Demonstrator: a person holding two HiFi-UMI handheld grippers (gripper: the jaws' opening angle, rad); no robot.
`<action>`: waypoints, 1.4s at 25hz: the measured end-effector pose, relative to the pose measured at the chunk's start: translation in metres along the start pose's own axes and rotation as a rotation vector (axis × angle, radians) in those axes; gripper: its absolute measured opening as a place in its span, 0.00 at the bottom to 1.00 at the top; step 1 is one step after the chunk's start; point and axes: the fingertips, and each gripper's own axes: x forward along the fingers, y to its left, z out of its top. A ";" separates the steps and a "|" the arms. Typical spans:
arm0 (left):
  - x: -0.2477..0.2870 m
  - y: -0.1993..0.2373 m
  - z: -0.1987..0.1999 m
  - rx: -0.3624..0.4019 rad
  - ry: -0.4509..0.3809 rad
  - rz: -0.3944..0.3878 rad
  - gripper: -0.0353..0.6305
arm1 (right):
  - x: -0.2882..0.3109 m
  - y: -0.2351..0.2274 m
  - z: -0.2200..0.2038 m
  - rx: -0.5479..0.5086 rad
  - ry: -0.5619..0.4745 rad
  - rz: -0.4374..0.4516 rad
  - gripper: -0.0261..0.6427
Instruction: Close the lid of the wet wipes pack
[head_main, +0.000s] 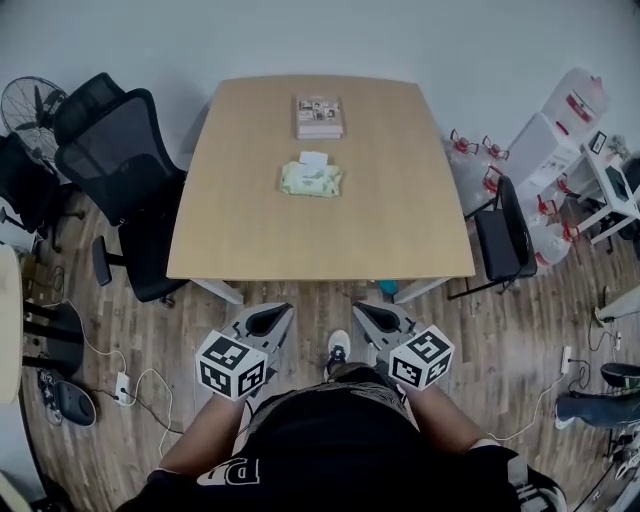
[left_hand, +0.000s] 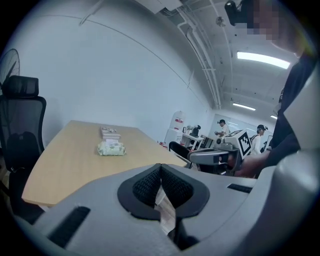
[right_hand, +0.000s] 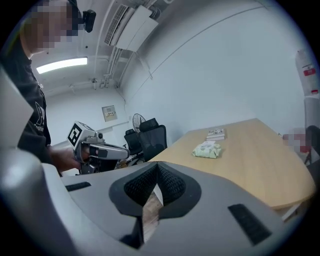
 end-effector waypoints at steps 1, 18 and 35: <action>0.010 0.005 0.006 0.005 0.004 0.008 0.08 | 0.004 -0.011 0.006 -0.001 0.000 0.006 0.04; 0.127 0.061 0.069 0.021 0.006 0.104 0.08 | 0.059 -0.139 0.057 0.004 0.017 0.097 0.04; 0.139 0.132 0.094 0.027 0.038 0.062 0.08 | 0.119 -0.160 0.081 0.029 0.017 0.038 0.04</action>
